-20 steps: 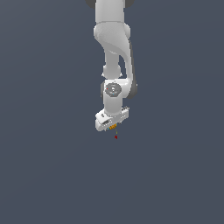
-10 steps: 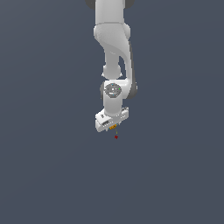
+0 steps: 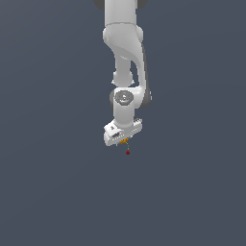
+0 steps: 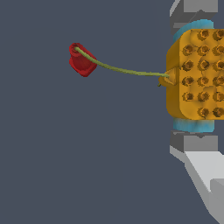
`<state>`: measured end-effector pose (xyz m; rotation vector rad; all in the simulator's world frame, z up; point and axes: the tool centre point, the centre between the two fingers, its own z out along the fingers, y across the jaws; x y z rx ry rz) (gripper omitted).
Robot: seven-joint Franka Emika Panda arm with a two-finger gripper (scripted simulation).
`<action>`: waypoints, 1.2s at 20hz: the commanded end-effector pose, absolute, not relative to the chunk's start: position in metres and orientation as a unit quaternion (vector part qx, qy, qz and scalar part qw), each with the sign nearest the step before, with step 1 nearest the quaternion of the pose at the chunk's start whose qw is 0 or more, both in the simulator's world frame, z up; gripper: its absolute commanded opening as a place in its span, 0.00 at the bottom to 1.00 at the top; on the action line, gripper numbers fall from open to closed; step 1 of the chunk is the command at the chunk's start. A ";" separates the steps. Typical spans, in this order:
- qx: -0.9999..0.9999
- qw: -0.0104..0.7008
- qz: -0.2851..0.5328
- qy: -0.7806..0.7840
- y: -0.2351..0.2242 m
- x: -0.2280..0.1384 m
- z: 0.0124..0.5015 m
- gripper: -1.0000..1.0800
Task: Pick up the object and move it to a goal position.
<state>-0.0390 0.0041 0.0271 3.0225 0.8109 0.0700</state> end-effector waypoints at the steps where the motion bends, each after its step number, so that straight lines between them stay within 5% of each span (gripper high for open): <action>1: 0.965 0.011 0.045 0.260 0.004 -0.022 0.040 0.00; 8: 0.952 0.039 0.158 0.261 0.004 0.051 0.113 0.00; 15: 0.912 0.076 0.312 0.256 0.004 0.121 0.240 0.00; 24: 0.838 0.116 0.475 0.243 0.003 0.145 0.401 0.00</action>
